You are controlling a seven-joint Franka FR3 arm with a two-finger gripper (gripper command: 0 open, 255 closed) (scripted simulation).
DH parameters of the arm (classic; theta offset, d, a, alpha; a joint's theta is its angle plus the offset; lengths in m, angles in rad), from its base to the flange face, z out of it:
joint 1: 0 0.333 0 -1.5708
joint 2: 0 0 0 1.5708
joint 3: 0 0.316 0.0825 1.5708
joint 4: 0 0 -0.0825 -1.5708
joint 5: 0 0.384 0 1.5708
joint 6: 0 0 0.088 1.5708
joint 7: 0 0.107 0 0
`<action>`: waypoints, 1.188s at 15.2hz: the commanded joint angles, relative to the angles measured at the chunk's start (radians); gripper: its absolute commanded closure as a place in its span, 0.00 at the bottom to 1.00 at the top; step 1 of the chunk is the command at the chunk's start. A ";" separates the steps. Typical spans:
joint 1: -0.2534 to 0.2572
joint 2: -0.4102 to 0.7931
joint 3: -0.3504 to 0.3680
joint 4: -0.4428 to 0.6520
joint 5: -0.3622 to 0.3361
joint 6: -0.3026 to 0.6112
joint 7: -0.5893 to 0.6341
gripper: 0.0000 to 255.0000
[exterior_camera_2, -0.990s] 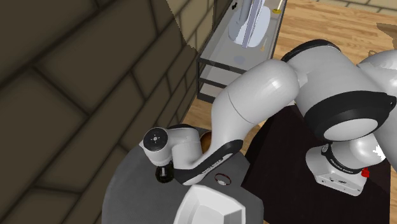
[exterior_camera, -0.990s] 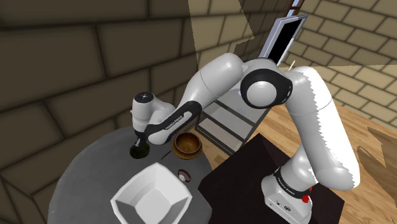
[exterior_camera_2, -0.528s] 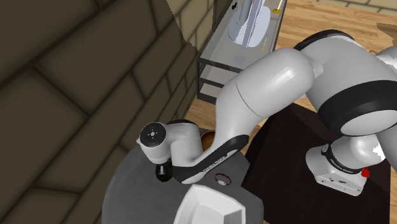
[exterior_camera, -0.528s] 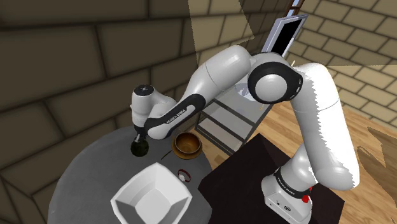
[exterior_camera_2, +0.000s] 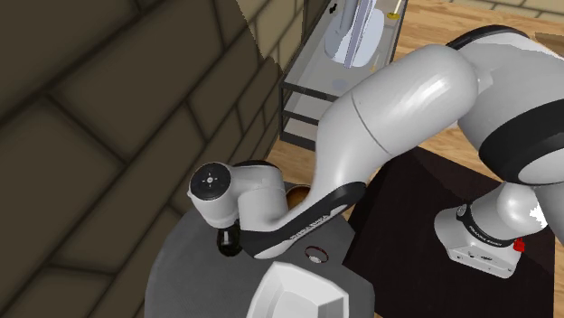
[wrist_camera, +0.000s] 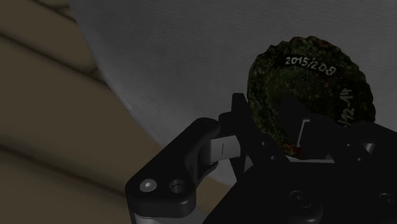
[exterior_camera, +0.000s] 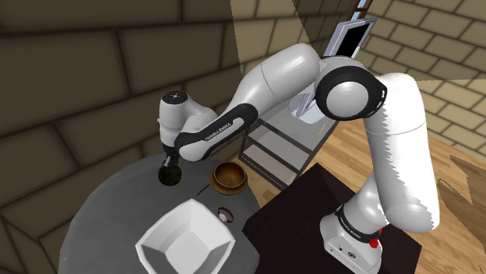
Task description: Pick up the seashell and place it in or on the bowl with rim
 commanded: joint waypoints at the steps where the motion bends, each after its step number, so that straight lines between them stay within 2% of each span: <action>1: -0.004 -0.020 0.005 -0.007 0.004 -0.013 -0.004 1.00; 17: -0.027 -0.156 0.038 -0.009 0.046 -0.146 -0.036 1.00; 18: -0.041 -0.191 0.040 -0.063 0.050 -0.126 -0.045 1.00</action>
